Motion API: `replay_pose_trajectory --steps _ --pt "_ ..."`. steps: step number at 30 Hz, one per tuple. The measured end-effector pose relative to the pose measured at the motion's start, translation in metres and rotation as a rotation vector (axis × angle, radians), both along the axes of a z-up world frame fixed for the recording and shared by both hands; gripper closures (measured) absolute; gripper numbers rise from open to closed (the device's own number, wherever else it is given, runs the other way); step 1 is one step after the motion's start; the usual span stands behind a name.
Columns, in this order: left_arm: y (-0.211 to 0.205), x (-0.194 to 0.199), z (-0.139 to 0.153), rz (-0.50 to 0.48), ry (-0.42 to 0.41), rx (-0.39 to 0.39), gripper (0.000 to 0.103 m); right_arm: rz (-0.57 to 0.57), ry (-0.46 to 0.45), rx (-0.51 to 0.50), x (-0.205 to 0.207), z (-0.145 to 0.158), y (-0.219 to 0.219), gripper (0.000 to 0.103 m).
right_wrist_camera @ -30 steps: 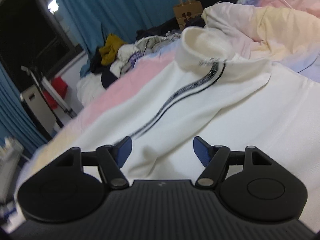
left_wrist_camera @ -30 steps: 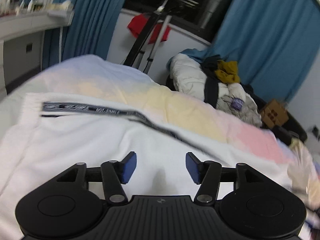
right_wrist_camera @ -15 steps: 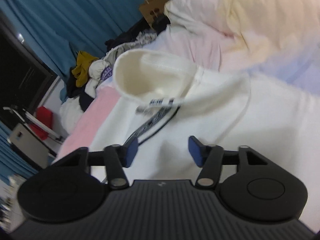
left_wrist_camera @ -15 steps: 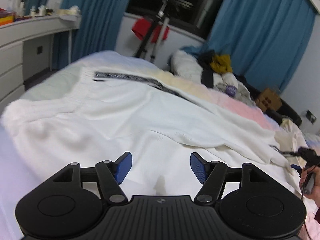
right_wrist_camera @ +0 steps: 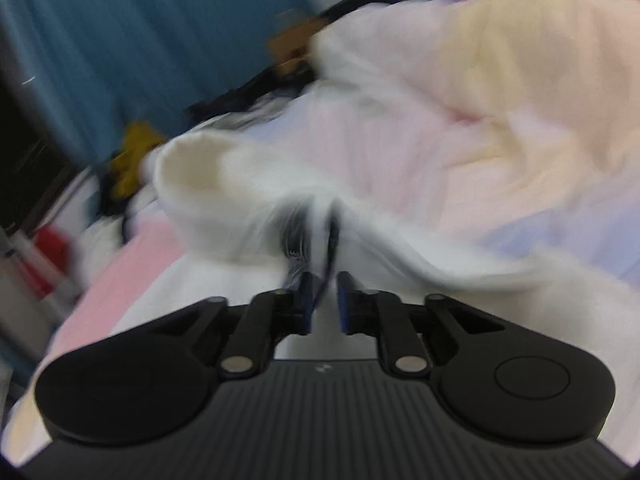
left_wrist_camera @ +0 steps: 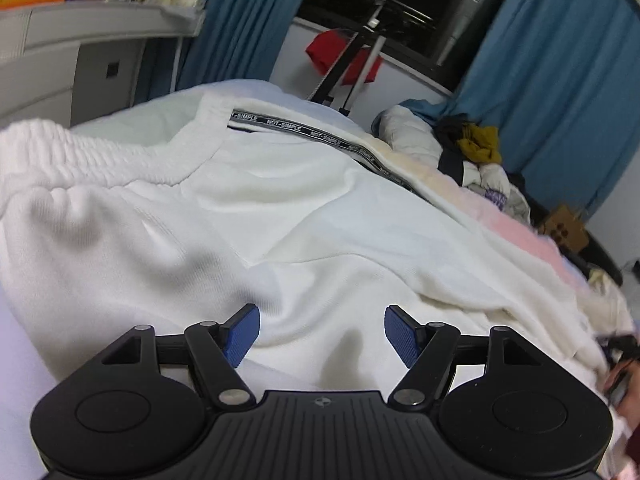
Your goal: Fold clothes
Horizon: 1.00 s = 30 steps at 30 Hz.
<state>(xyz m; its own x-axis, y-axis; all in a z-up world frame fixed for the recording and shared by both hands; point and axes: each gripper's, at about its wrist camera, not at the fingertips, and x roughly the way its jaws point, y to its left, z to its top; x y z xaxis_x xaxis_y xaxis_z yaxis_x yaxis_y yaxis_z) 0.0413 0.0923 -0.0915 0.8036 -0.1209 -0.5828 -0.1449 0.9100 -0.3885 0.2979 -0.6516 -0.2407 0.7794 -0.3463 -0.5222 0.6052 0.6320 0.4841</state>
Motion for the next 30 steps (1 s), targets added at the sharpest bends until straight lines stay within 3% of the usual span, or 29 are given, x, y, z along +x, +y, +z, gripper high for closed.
replay_pose_trajectory --steps 2,5,11,15,19,23,25,27,30 --pt "0.000 0.003 -0.001 -0.001 0.003 0.016 0.032 -0.104 -0.003 -0.041 -0.008 -0.004 -0.010 0.091" --pt "0.000 0.007 -0.001 0.001 0.008 0.027 0.032 -0.141 -0.025 -0.040 -0.019 -0.009 -0.017 0.092" --pt "0.000 0.013 0.004 0.001 0.018 0.016 0.031 -0.096 0.020 -0.052 -0.049 0.014 0.005 0.087" --pt "-0.003 0.008 0.003 -0.002 0.025 0.081 0.032 -0.081 0.050 -0.020 -0.075 0.036 0.031 0.087" --pt "-0.003 -0.005 0.010 0.006 0.011 0.107 0.031 -0.036 0.067 -0.060 -0.102 0.065 0.060 0.087" --pt "0.006 -0.020 0.020 0.050 0.016 0.059 0.028 0.032 0.073 -0.063 -0.136 0.085 0.085 0.086" --pt "0.009 -0.028 0.024 0.077 0.021 0.055 0.018 0.061 0.090 -0.028 -0.148 0.085 0.091 0.086" --pt "0.010 -0.036 0.028 0.112 0.026 0.072 0.015 0.091 0.110 0.010 -0.157 0.084 0.096 0.086" --pt "0.018 -0.043 0.032 0.149 0.056 0.027 0.015 0.055 0.103 0.068 -0.172 0.084 0.093 0.085"
